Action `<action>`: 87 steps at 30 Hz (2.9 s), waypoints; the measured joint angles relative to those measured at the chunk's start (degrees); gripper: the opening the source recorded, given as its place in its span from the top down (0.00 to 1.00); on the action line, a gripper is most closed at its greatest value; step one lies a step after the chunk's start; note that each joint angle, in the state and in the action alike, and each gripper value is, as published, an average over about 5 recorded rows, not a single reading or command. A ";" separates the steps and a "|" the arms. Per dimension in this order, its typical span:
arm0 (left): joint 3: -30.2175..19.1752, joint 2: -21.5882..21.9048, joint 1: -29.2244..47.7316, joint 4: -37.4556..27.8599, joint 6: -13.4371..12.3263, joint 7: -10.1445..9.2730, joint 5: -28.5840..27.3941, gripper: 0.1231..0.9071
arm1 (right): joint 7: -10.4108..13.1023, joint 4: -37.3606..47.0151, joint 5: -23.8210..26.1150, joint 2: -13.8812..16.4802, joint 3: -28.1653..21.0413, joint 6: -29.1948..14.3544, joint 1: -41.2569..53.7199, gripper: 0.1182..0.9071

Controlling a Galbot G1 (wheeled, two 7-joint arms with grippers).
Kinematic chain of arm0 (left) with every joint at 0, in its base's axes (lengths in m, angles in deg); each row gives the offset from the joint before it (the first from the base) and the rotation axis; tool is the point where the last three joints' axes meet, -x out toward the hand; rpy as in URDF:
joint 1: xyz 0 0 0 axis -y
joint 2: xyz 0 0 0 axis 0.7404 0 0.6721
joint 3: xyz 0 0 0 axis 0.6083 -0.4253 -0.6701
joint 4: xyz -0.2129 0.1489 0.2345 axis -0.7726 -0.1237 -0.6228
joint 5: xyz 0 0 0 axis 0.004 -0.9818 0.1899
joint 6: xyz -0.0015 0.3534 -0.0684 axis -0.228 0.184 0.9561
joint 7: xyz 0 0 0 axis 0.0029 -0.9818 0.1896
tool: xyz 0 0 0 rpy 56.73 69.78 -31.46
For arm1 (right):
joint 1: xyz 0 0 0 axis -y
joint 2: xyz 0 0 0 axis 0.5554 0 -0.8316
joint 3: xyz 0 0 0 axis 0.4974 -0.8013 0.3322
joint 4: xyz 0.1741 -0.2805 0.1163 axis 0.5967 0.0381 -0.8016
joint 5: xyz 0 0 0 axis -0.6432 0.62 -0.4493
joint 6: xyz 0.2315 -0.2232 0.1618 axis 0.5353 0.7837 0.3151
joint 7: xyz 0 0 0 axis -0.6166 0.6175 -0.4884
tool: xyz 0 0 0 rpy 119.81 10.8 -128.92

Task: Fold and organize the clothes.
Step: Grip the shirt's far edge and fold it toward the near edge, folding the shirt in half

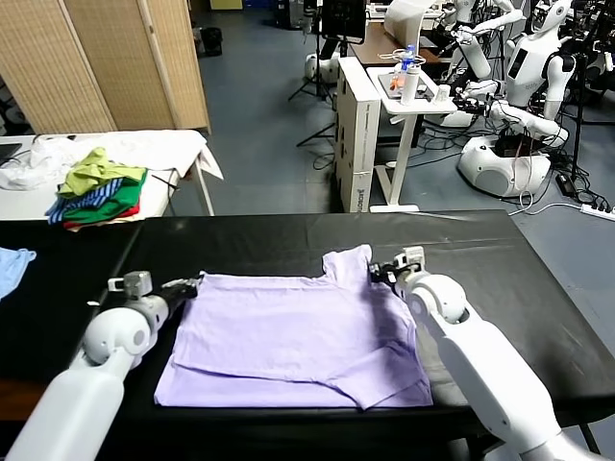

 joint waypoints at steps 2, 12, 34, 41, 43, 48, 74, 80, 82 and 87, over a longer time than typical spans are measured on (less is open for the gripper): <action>0.89 0.41 -1.33 1.58 0.01 -0.01 0.20 0.93 | 0.02 -1.76 -0.66 0.84 0.96 0.32 -0.93 0.97; 5.45 2.71 -8.37 10.14 0.10 0.06 0.68 0.93 | 0.40 -10.61 -3.12 5.64 5.93 3.37 -6.39 0.97; 12.69 3.87 -22.54 21.90 2.70 -0.58 -1.94 0.94 | 1.10 -27.12 -5.48 15.06 16.22 5.55 -25.51 0.97; 15.82 2.67 -27.57 24.58 3.43 -0.52 -3.22 0.94 | 1.17 -30.27 -5.50 17.55 16.30 5.54 -29.51 0.97; 16.53 2.21 -29.02 25.28 3.60 -0.50 -3.71 0.94 | 1.14 -30.97 -5.42 18.20 16.33 5.54 -30.51 0.97; 17.69 0.82 -32.28 26.36 3.75 -0.27 -5.38 0.94 | 0.97 -32.18 -4.92 19.44 16.20 5.54 -33.10 0.97; 17.88 -3.21 -37.75 27.01 3.70 0.13 -9.47 0.94 | 0.86 -32.88 -3.87 20.56 14.35 5.54 -35.70 0.97; 18.42 -4.09 -38.60 28.57 4.71 -1.53 -9.64 0.81 | 0.67 -35.03 -4.04 20.83 16.12 5.55 -37.21 0.69; 18.94 -4.54 -39.26 29.40 5.34 -2.25 -9.53 0.65 | 0.65 -36.13 -4.34 20.90 17.19 5.55 -38.16 0.54; 20.55 -5.76 -41.00 31.62 6.16 -2.76 -9.26 0.27 | 0.67 -38.66 -5.84 20.59 20.71 5.55 -40.69 0.15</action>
